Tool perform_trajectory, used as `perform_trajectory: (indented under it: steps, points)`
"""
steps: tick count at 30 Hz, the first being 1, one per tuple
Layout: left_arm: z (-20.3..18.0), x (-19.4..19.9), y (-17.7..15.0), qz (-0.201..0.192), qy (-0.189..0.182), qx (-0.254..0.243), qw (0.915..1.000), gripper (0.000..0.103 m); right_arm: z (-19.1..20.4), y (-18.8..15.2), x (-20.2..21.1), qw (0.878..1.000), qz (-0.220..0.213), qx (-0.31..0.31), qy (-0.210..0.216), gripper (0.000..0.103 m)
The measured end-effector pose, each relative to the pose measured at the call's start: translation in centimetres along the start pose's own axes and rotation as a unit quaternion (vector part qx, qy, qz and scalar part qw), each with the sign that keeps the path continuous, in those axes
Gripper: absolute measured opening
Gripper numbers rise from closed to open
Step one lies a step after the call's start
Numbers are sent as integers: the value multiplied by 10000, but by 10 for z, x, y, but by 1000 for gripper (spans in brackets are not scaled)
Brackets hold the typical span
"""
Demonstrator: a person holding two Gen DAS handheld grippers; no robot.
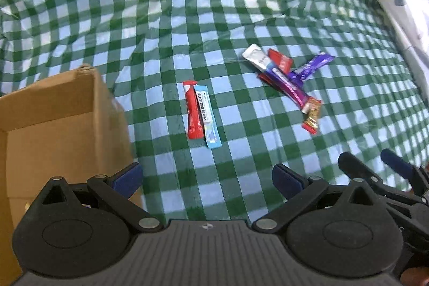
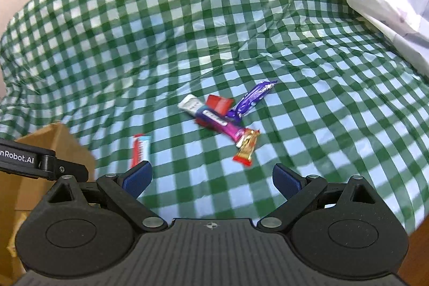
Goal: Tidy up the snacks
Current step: 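Move both tools toward the loose snacks beside the box, then grasp the blue stick pack with the left gripper while the right grasps the purple tube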
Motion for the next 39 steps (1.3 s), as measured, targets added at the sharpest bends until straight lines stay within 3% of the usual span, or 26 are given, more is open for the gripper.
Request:
perform_trajectory:
  steps: [8, 15, 19, 22, 23, 25, 26, 30, 35, 39]
  points:
    - [12, -72, 21, 243, 94, 328, 9991, 102, -5, 9, -90, 9989, 43, 421, 198, 97]
    - [18, -102, 31, 188, 173, 223, 9994, 103, -5, 2, -163, 9954, 205, 844, 393, 96]
    - [19, -115, 27, 346, 199, 229, 9989, 103, -6, 1, -192, 9961, 253, 697, 475, 95]
    - [21, -124, 23, 423, 224, 266, 9985, 103, -4, 0, -205, 9958, 222, 735, 494, 82]
    - [20, -127, 24, 424, 234, 265, 9985, 103, -4, -2, -209, 9953, 257, 793, 485, 61]
    - [19, -129, 23, 403, 243, 270, 9985, 103, -5, -5, -209, 9945, 212, 913, 477, 44]
    - [19, -130, 23, 391, 242, 281, 9985, 103, -6, -5, -208, 9939, 210, 957, 505, 28]
    - [21, -131, 25, 264, 237, 334, 9988, 102, -15, 3, -184, 9956, 97, 798, 488, 25]
    - [19, -132, 29, 194, 175, 326, 9991, 76, -14, 4, -146, 9965, 54, 469, 697, 25]
    - [7, -136, 27, 233, -188, 323, 9990, 76, -7, -2, -126, 9966, 48, 231, 785, 25]
Point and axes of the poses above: each gripper's, at about its wrist camera, not at the fingertips, and x roughly against the way its jaws point, z to its left, y to its top, the point moved 7 cm from there along -x, roughly the way its jaws point, and after that the axes turned 10 degrees about -z, right-handed, at the moved point
